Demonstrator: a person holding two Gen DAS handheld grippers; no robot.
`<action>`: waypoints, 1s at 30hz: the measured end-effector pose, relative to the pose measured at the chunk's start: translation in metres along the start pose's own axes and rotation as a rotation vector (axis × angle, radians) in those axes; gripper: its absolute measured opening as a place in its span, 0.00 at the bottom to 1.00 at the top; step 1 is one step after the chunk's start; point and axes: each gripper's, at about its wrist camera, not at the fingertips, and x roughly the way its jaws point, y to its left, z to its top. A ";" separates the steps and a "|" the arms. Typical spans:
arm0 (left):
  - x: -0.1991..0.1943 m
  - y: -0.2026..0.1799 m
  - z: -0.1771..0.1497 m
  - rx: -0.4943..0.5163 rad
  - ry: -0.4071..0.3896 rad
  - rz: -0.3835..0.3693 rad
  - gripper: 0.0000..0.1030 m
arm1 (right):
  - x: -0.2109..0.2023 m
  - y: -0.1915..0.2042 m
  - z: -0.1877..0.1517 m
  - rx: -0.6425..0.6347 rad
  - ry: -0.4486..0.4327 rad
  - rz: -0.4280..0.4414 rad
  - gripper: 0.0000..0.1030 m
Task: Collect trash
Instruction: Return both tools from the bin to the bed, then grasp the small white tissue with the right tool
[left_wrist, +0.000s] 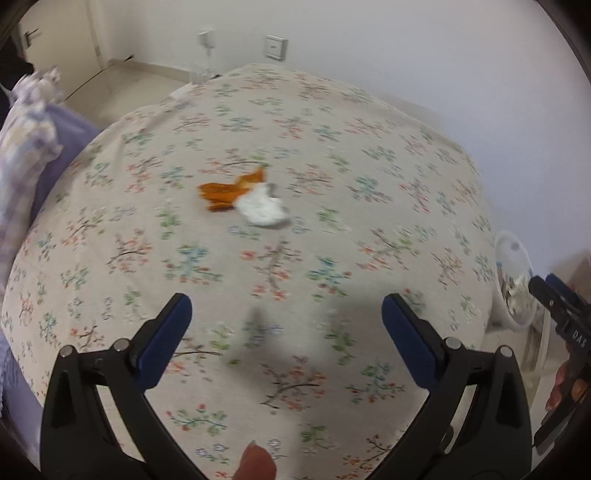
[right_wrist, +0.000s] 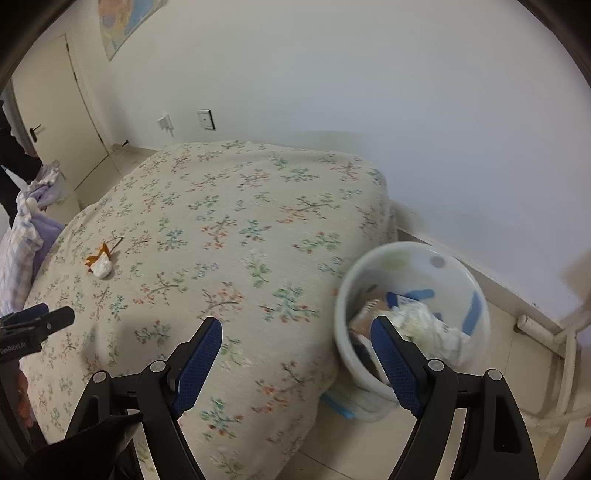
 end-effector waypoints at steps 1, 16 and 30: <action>0.000 0.009 0.001 -0.026 -0.004 0.014 0.99 | 0.002 0.008 0.003 -0.005 -0.001 0.007 0.82; 0.017 0.128 0.007 -0.277 0.051 0.167 0.99 | 0.059 0.158 0.033 -0.193 0.029 0.127 0.82; 0.031 0.170 0.001 -0.298 0.101 0.219 0.99 | 0.128 0.257 0.028 -0.270 0.077 0.260 0.77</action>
